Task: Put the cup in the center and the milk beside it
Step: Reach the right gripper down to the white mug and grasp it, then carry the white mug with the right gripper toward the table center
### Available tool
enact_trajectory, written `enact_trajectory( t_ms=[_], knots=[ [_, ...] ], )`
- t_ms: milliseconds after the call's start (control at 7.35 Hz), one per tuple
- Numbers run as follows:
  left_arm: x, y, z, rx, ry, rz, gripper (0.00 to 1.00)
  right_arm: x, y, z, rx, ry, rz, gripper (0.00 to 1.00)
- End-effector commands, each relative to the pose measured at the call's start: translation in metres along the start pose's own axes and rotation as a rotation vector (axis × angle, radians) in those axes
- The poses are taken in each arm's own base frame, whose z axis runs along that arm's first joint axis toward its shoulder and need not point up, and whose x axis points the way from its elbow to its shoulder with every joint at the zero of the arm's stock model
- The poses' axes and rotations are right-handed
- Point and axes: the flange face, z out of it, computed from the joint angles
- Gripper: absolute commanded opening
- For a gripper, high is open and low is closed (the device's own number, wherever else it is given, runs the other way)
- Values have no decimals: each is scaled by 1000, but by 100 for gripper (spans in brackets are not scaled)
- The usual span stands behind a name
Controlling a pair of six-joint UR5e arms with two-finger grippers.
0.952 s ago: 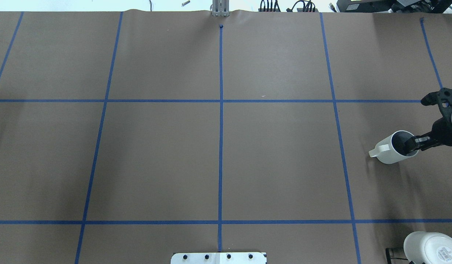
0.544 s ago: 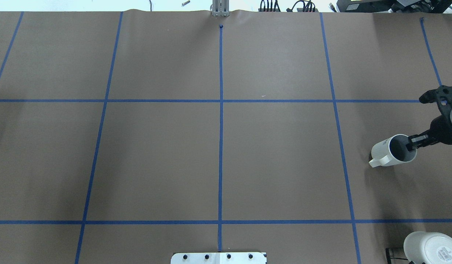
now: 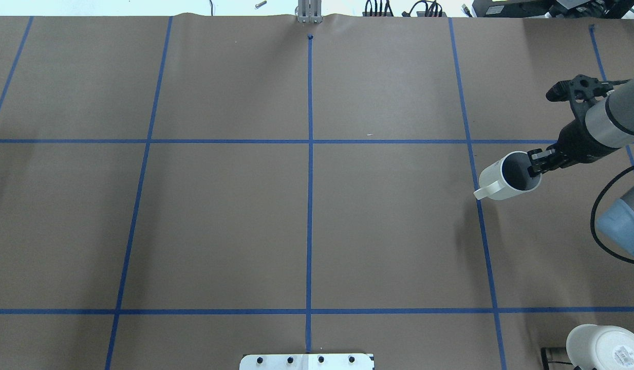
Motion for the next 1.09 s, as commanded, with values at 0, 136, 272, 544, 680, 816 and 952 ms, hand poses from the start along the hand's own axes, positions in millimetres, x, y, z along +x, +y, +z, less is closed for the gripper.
enact_trajectory(
  t_ms=[0, 136, 272, 544, 680, 816, 952],
  knots=[
    [-52, 42, 35, -79, 2, -122, 98, -12, -7, -6, 1, 1, 13, 0],
    [-56, 42, 39, -81, -2, -208, 98, -11, -6, -3, -1, 6, 13, 0],
    [-52, 38, 36, -72, -4, -256, 98, -10, -5, -3, -1, 6, 13, 0],
    [-48, 34, 33, -67, -3, -255, 98, -11, -5, -3, 0, 6, 15, 0],
    [-48, 34, 34, -68, -3, -254, 98, -28, -5, 2, -8, -4, 2, 0],
    [-49, 34, 35, -73, -4, -257, 98, -82, -19, 10, -4, -29, 26, 0],
    [-47, 33, 35, -73, -1, -268, 98, -110, -29, 17, 4, -31, 51, 0]
  ],
)
